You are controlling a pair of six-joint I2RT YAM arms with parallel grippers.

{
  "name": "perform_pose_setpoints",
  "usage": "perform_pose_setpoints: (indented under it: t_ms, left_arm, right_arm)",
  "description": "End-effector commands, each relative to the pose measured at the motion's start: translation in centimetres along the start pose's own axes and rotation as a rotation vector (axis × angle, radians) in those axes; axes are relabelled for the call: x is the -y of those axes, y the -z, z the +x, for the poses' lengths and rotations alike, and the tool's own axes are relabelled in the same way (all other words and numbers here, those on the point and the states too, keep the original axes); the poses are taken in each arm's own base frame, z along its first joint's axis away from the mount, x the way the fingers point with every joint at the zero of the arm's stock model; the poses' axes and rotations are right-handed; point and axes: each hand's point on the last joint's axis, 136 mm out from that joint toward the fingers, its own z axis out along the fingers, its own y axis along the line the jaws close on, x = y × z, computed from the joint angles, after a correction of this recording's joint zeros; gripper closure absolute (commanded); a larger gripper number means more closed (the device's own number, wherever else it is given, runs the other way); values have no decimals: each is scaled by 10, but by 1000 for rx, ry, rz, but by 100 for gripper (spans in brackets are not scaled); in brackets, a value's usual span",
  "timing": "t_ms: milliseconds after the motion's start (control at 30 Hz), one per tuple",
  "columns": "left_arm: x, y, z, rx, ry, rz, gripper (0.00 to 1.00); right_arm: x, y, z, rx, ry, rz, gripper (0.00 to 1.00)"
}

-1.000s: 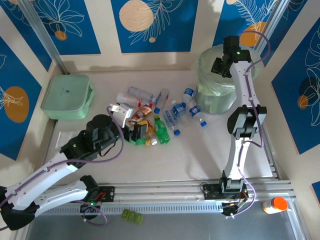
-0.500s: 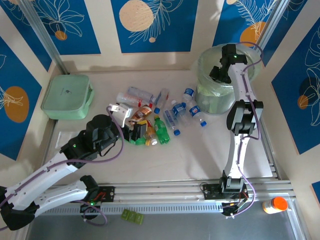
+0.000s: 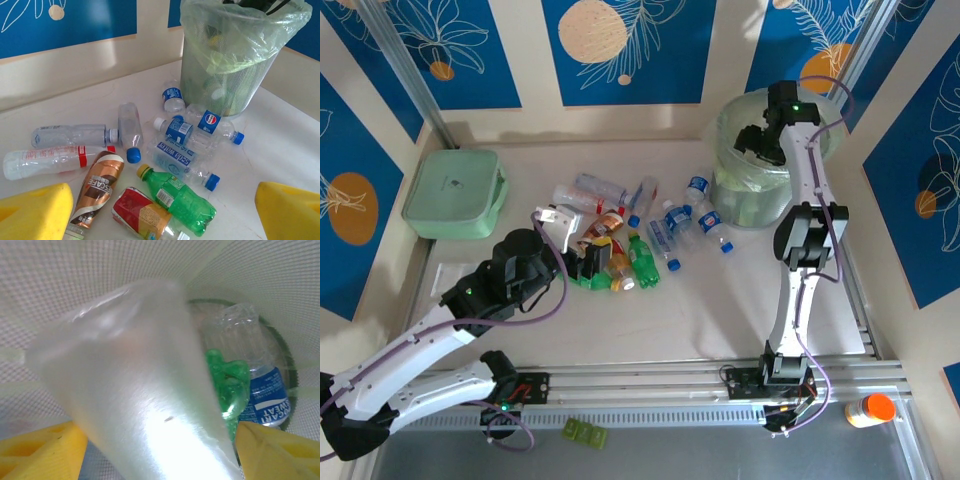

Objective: Put the plastic bottles in the bin

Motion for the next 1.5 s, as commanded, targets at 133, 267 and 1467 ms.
perform_pose_setpoints:
  t_ms: [133, 267, 1467]
  left_arm:
    - [-6, -1, 0, 11, -17, -29, 6]
    - [-7, 0, -1, 14, -17, -33, 6]
    - [-7, 4, 53, -375, 311, -102, 8]
  right_arm:
    - [-5, 81, -8, 162, -2, 30, 16]
    - [-10, 112, -5, 227, 18, 28, 18]
    - [-110, 222, 311, 147, 540, -571, 37]
